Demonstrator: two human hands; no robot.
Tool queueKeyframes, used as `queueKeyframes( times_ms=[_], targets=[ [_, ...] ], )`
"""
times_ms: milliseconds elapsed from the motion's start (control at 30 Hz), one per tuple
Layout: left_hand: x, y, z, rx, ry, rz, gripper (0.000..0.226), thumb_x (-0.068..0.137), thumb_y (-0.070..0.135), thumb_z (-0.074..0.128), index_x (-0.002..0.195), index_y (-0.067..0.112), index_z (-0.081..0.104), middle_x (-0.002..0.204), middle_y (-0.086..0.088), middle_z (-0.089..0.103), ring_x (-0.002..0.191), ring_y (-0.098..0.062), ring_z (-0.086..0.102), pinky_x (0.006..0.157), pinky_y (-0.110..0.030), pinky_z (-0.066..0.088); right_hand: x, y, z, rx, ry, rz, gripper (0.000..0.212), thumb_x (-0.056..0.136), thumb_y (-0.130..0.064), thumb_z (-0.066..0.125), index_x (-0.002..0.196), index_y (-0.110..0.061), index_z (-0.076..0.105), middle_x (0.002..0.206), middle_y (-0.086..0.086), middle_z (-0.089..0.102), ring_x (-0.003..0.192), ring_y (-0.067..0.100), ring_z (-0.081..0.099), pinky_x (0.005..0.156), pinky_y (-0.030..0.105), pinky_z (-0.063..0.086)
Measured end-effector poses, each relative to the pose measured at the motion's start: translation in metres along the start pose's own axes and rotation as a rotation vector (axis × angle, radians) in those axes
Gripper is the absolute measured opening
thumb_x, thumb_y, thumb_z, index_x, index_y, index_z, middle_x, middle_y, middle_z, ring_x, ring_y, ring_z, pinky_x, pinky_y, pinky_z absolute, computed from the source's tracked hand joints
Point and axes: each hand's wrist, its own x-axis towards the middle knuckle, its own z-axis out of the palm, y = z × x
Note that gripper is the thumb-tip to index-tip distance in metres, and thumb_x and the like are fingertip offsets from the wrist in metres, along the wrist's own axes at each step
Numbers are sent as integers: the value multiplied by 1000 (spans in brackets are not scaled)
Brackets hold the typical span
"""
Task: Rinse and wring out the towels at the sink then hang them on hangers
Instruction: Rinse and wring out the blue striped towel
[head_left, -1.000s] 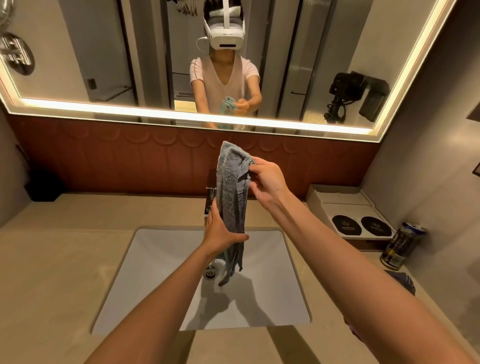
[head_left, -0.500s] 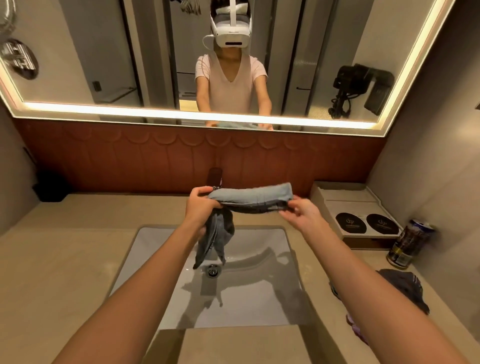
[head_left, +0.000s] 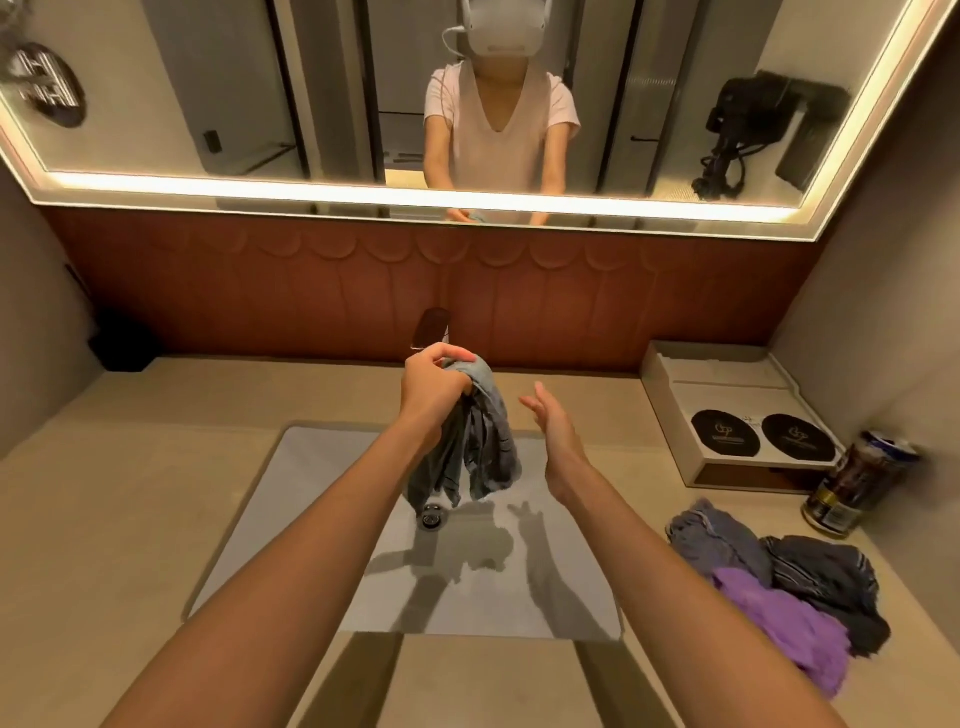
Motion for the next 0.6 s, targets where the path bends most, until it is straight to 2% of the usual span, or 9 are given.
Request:
queueKeyframes(
  times_ms=[67,100,133,233,300,400,467,533,600],
  targets=[
    [-2,0,5,-92,9,-35,35,74,-15,48,73,17,62,80,-7,62,77,-20,59,64,-25,50,7,15,10,-26,-110,72,55,100,-48,21,121,-12,57,131,8,53,124,25,48,91,34,44],
    [-3,0,8,-138,9,-51,34,75,-15,47,75,15,62,79,-7,62,76,-19,59,63,-25,51,11,25,16,22,-142,90,56,99,-49,22,118,-12,60,121,9,60,113,26,56,82,32,48],
    [-3,1,10,-172,7,-67,33,77,-14,45,77,14,62,79,-7,62,75,-18,59,62,-25,51,16,34,22,117,-163,116,58,98,-52,26,118,-11,62,114,10,64,106,27,60,79,33,50],
    [-2,2,11,-256,-13,-105,33,82,-12,40,81,13,63,78,-6,61,72,-16,59,64,-26,52,35,51,33,349,-224,295,67,85,-67,36,113,-15,68,111,12,68,100,28,61,89,41,49],
    [4,-1,9,-309,-18,-127,34,85,-11,39,81,13,63,78,-8,62,70,-16,59,59,-23,51,45,58,38,416,-262,425,72,79,-74,36,110,-19,70,107,11,69,98,28,60,83,42,51],
    [8,-6,6,-372,-42,-170,32,87,-9,40,83,12,63,80,-11,62,71,-19,61,58,-24,52,44,64,43,499,-323,567,60,76,-71,48,103,-21,68,96,6,67,92,24,59,75,37,52],
    [9,-10,6,-452,-31,-206,32,88,-9,39,83,11,63,79,-13,61,70,-21,60,61,-28,52,41,66,45,476,-312,661,60,73,-67,54,103,-17,67,102,8,64,95,27,57,80,40,50],
    [11,-16,4,-508,-6,-233,32,88,-10,38,82,10,62,78,-13,60,69,-22,59,64,-29,51,41,68,41,478,-305,641,73,77,-71,46,119,-13,63,122,14,59,112,35,52,87,54,44],
    [14,-21,3,-535,11,-251,33,88,-9,37,82,11,62,79,-14,60,70,-23,59,65,-30,51,40,73,41,552,-280,622,81,80,-76,37,126,-13,58,128,17,54,122,40,44,92,61,35]
  ],
)
